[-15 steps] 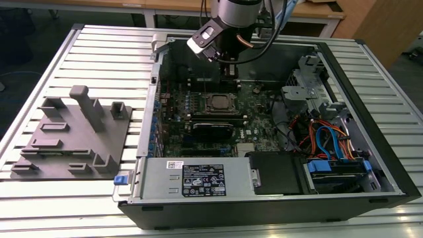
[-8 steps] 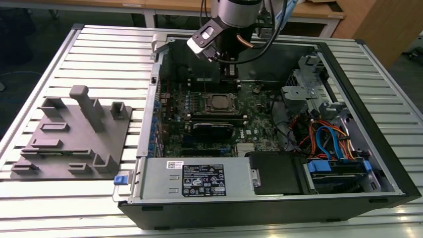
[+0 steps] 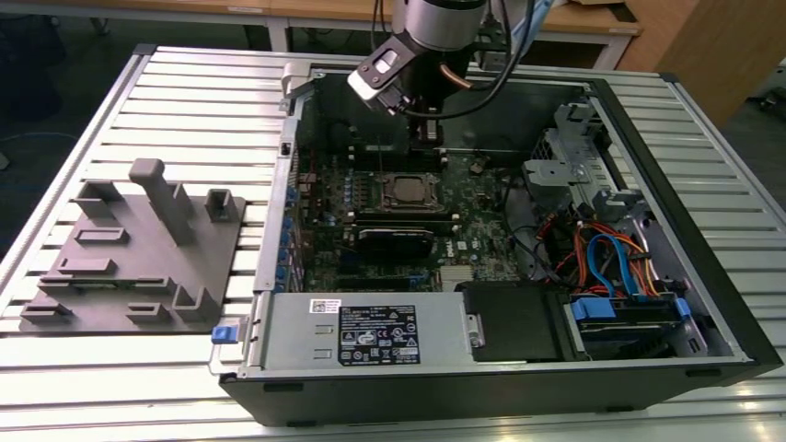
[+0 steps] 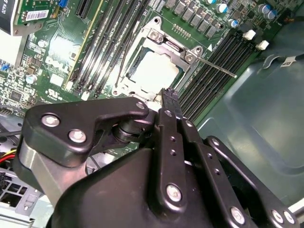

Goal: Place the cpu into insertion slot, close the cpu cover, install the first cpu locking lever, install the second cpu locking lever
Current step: 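Install the first cpu locking lever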

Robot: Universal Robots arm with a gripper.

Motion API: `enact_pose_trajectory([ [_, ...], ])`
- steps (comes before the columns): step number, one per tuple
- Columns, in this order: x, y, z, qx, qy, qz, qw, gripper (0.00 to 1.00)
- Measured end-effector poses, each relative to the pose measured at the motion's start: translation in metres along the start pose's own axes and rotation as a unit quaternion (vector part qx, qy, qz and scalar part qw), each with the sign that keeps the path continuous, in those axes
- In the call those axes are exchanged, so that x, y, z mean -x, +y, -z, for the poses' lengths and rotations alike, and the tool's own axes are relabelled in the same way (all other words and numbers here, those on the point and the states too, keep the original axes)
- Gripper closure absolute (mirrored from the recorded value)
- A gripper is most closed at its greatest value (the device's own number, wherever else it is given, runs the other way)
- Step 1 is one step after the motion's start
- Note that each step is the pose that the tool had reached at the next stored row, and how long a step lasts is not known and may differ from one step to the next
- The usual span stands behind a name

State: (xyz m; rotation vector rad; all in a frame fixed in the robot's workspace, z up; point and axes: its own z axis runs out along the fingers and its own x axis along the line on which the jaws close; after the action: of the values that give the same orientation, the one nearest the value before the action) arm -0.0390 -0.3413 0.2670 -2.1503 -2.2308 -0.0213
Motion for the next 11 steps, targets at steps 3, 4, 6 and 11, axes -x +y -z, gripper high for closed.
enact_pose_trajectory([
  [3, 0.0000, 0.0000, 0.0000, -0.0007, -0.0003, 0.018, 0.99984, 0.90],
  [4, 0.0000, 0.0000, 0.0000, -0.0009, -0.0004, 0.023, 0.99974, 0.90],
  [6, 0.0000, 0.0000, 0.0000, -0.0013, -0.0006, 0.032, 0.99948, 0.90],
  [11, 0.0000, 0.0000, 0.0000, -0.0018, -0.0009, 0.046, 0.99895, 0.90],
])
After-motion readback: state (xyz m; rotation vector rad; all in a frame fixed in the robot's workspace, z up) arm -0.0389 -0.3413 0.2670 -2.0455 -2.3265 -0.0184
